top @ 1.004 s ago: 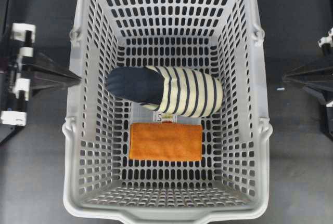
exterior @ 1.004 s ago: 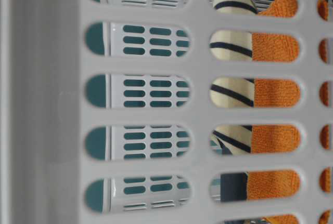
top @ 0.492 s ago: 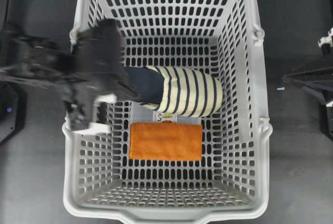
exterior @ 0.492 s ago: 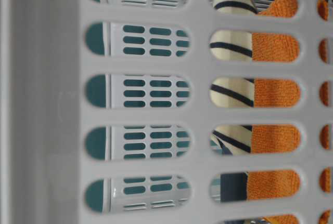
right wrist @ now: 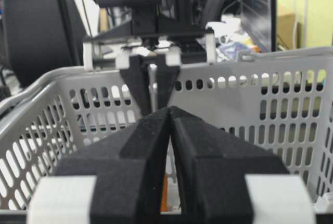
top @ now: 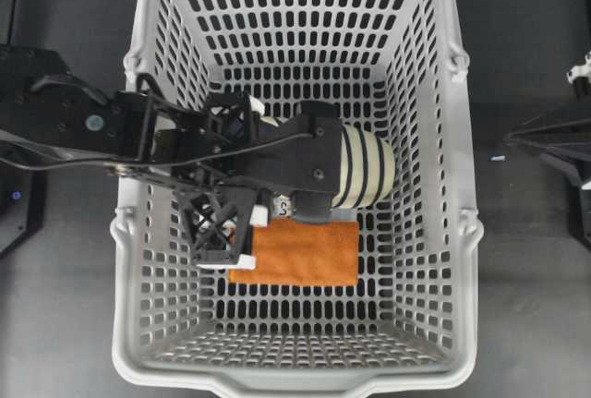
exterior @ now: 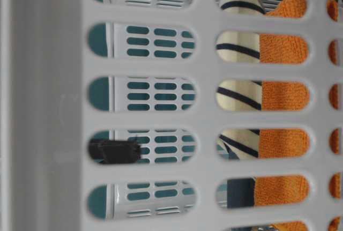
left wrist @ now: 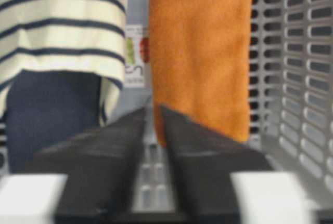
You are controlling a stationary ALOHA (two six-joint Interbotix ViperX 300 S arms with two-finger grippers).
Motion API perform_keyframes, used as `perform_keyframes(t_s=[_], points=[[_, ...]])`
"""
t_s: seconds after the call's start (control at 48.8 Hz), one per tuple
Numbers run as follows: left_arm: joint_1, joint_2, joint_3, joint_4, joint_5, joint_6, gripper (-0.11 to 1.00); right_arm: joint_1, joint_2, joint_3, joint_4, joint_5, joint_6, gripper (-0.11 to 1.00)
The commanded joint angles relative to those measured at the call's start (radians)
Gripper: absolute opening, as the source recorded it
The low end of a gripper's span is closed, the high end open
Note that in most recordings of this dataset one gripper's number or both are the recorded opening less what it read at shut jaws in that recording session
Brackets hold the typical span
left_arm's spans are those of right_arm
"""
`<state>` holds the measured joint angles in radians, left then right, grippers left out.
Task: Pick up the orange cloth from the shopping basket with the left arm.
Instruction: 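Move the left gripper into the basket above the orange cloth, then lower the open left gripper onto the orange cloth and close it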
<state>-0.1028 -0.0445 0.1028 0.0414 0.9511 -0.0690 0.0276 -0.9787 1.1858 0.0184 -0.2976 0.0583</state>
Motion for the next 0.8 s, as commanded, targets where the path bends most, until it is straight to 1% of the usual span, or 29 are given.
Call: perform_keyframes(t_s=[0.0, 0.041, 0.082, 0.143, 0.205, 0.246, 0.287, 0.369, 0.471, 0.615, 0.778], points=[[-0.006, 0.006, -0.023, 0.005, -0.009, -0.002, 0.27, 0.005, -0.003, -0.008, 0.005, -0.005, 0.002, -0.01], [-0.008, 0.017, -0.021, 0.005, -0.017, -0.002, 0.39, 0.006, -0.008, -0.008, 0.005, -0.006, 0.003, -0.01], [-0.011, 0.028, -0.021, 0.003, -0.031, -0.002, 0.53, 0.009, -0.011, -0.008, 0.005, -0.005, 0.003, -0.01], [-0.018, 0.048, -0.017, 0.005, -0.066, -0.002, 0.70, 0.012, -0.015, -0.008, 0.005, -0.008, 0.002, -0.01], [-0.023, 0.066, -0.009, 0.003, -0.094, -0.002, 0.84, 0.014, -0.017, -0.008, 0.005, -0.008, 0.003, -0.01], [-0.023, 0.077, -0.005, 0.003, -0.110, -0.003, 0.89, 0.014, -0.017, -0.008, 0.005, -0.006, 0.003, -0.01], [-0.025, 0.087, 0.000, 0.005, -0.126, -0.005, 0.90, 0.014, -0.017, -0.008, 0.005, -0.006, 0.003, -0.01], [-0.026, 0.107, 0.003, 0.003, -0.164, -0.017, 0.89, 0.015, -0.017, -0.009, 0.005, -0.006, 0.003, -0.01], [-0.034, 0.132, 0.009, 0.003, -0.199, -0.049, 0.90, 0.014, -0.018, -0.008, 0.005, -0.006, 0.003, -0.01], [-0.041, 0.160, 0.037, 0.003, -0.213, -0.097, 0.90, 0.014, -0.017, -0.006, 0.005, -0.006, 0.005, -0.01], [-0.049, 0.172, 0.067, 0.003, -0.272, -0.109, 0.90, 0.014, -0.017, -0.006, 0.005, -0.006, 0.005, -0.01]])
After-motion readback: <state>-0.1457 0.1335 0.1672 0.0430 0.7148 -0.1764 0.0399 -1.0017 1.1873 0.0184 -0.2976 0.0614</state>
